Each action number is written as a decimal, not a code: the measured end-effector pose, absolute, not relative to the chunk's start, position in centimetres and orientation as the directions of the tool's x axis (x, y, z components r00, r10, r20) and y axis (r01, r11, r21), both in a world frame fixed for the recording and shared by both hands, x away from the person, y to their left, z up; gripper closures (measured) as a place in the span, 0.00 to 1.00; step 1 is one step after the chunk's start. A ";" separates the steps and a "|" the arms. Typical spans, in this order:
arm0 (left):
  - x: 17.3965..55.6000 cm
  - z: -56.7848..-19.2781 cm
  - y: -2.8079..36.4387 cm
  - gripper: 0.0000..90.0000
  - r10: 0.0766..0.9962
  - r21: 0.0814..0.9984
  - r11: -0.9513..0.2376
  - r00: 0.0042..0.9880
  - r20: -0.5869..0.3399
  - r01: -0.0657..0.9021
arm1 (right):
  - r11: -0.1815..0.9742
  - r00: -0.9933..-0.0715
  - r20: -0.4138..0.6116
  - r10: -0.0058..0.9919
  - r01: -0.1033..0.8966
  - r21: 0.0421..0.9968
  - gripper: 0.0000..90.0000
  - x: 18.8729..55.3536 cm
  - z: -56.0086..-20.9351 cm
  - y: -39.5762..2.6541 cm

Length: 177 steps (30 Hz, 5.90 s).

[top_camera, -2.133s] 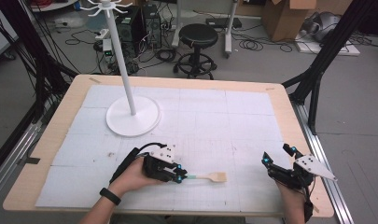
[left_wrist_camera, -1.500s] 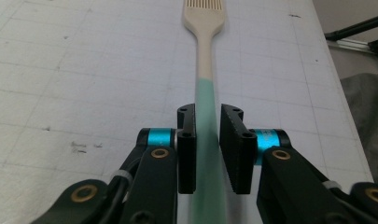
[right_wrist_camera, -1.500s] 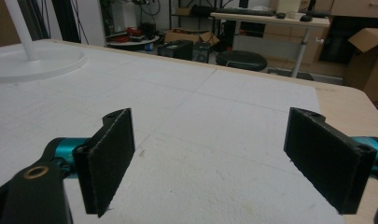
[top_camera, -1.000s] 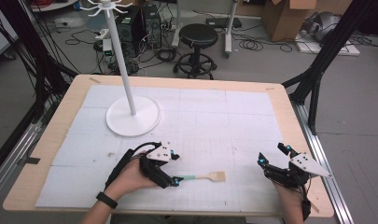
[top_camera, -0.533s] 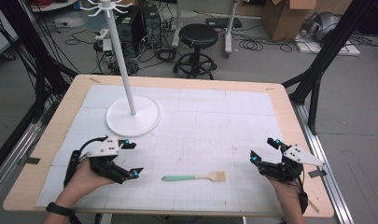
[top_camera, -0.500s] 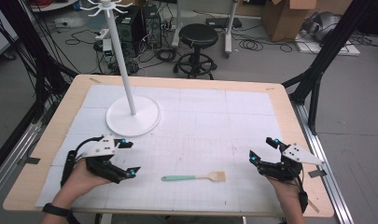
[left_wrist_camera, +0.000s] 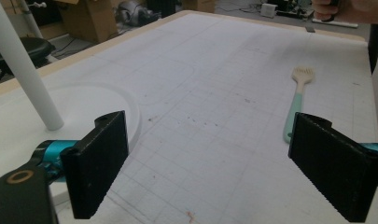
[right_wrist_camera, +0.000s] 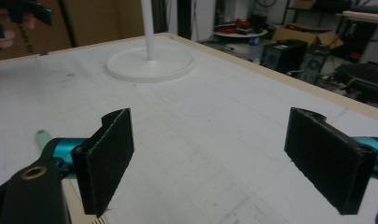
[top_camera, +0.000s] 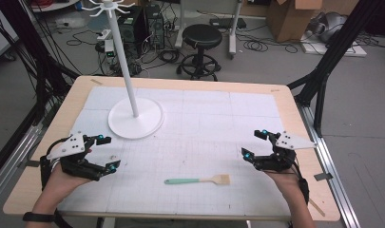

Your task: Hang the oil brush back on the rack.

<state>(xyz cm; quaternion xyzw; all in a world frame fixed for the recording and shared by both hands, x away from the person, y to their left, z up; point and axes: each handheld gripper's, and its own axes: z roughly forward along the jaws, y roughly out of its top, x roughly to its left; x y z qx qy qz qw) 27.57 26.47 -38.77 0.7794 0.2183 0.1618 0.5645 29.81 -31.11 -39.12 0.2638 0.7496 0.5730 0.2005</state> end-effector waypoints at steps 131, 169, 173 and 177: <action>27.5 -38.8 25.8 0.13 0.490 0.972 -0.200 0.872 -0.011 0.125 | 0.510 -0.958 -0.108 0.266 0.045 0.859 0.91 31.3 -36.5 -16.0; 26.9 -38.5 26.0 0.13 0.465 0.984 -0.141 0.885 -0.032 0.110 | 0.173 -0.825 -0.131 0.550 -0.041 0.984 0.91 37.6 -22.6 -11.0; 27.0 -38.4 26.1 0.13 0.462 0.985 -0.133 0.886 -0.035 0.109 | 0.157 -0.819 -0.135 0.557 -0.056 0.986 0.91 38.0 -21.4 -10.0; 27.1 -38.4 26.2 0.13 0.460 0.986 -0.127 0.887 -0.037 0.108 | 0.143 -0.819 -0.136 0.558 -0.066 0.988 0.91 38.2 -20.4 -9.0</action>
